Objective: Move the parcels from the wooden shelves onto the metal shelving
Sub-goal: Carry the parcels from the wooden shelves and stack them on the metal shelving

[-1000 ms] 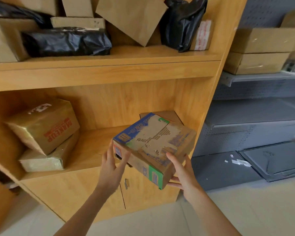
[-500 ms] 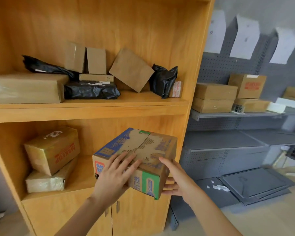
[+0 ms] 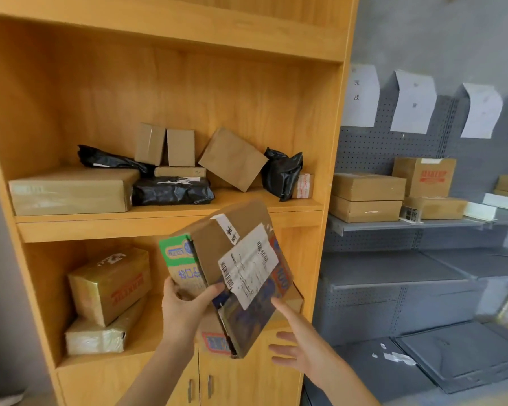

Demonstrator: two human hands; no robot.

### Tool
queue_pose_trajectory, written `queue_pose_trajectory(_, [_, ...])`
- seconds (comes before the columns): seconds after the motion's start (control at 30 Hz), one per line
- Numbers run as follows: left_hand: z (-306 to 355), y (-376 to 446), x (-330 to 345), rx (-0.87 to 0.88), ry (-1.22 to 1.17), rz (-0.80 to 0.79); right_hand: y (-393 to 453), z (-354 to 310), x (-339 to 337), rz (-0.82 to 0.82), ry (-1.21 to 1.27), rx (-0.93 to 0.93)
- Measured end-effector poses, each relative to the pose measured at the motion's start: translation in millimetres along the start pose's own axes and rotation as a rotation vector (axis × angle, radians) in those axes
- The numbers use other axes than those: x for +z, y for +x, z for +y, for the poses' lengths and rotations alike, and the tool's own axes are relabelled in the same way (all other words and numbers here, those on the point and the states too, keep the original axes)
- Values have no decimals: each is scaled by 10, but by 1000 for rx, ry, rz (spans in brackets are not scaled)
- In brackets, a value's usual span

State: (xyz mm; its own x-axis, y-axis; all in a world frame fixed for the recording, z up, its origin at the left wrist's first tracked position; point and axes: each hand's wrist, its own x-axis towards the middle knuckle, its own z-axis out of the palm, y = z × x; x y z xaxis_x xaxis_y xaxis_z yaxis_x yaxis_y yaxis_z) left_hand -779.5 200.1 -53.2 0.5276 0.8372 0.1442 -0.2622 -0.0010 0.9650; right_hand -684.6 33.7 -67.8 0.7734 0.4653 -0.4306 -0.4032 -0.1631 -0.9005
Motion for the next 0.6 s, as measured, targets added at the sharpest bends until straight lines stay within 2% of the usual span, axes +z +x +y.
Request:
queue_pose_trajectory(0.1, [87, -97, -2, -167, -211, -25, -58, 55, 76, -63, 26, 21])
queue_pose_trajectory(0.2, [122, -175, -14, -270, -273, -89, -98, 78, 116, -158, 132, 9])
queue_pose_trajectory(0.37, [138, -257, -25, -329, -311, -130, -144, 62, 116, -231, 258, -98])
queue_pose_trajectory(0.6, [113, -392, 15, -376, -287, -238, -162, 81, 187, -215, 348, -221])
